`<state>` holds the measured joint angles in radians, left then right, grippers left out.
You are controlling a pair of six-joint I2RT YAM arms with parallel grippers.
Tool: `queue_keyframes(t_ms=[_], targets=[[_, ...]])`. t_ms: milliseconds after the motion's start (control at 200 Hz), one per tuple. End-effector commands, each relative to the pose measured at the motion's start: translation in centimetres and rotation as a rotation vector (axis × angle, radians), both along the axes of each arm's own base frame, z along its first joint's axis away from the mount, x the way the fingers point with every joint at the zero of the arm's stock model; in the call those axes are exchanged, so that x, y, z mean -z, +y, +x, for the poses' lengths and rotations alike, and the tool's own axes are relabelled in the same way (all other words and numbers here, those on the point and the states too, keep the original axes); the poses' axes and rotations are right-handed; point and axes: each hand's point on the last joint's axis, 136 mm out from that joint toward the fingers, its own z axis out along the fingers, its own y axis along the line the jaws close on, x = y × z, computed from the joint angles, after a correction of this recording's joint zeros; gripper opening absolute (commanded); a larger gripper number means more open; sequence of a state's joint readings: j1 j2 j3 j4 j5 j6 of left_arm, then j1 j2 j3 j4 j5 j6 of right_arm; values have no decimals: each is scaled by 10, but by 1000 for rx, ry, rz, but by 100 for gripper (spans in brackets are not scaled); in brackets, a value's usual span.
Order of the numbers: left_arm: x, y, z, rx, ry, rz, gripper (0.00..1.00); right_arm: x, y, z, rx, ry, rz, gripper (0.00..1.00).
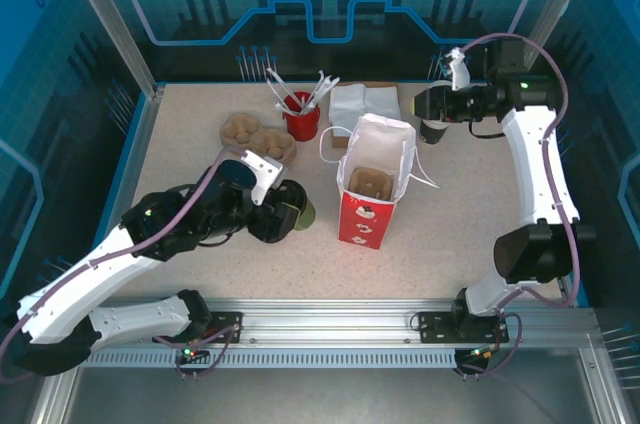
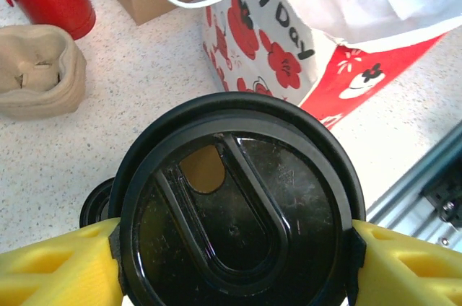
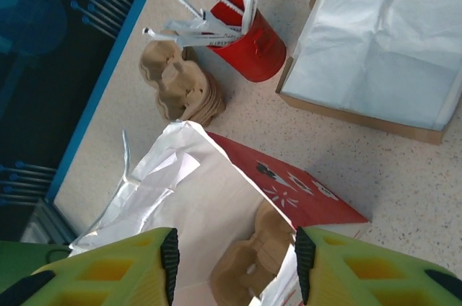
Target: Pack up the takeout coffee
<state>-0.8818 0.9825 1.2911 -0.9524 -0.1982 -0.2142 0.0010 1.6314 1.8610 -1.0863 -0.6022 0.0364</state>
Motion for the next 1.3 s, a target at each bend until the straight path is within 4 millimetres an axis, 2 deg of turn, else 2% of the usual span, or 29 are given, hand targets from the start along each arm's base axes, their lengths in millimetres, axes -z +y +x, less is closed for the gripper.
queue_keyframes(t_ms=[0, 125, 320, 545, 840, 980, 1296], targets=[[-19, -6, -17, 141, -14, -23, 73, 0, 13, -8, -118, -34, -65, 49], [-28, -11, -21, 193, -24, -45, 73, 5, 23, -4, -161, -19, -72, 49], [-33, -14, -20, 224, -22, -43, 74, 10, 36, -3, -224, -28, -67, 49], [-19, -16, -7, 203, -1, -15, 75, 12, 37, 2, -235, -19, -71, 49], [40, -8, 18, 98, 91, 36, 75, 1, 38, 2, -229, -59, -61, 49], [70, -14, 33, 73, 111, 54, 75, -2, 37, 0, -224, -66, -62, 48], [123, -31, 63, 33, 139, 96, 75, -6, 36, -8, -221, -76, -55, 48]])
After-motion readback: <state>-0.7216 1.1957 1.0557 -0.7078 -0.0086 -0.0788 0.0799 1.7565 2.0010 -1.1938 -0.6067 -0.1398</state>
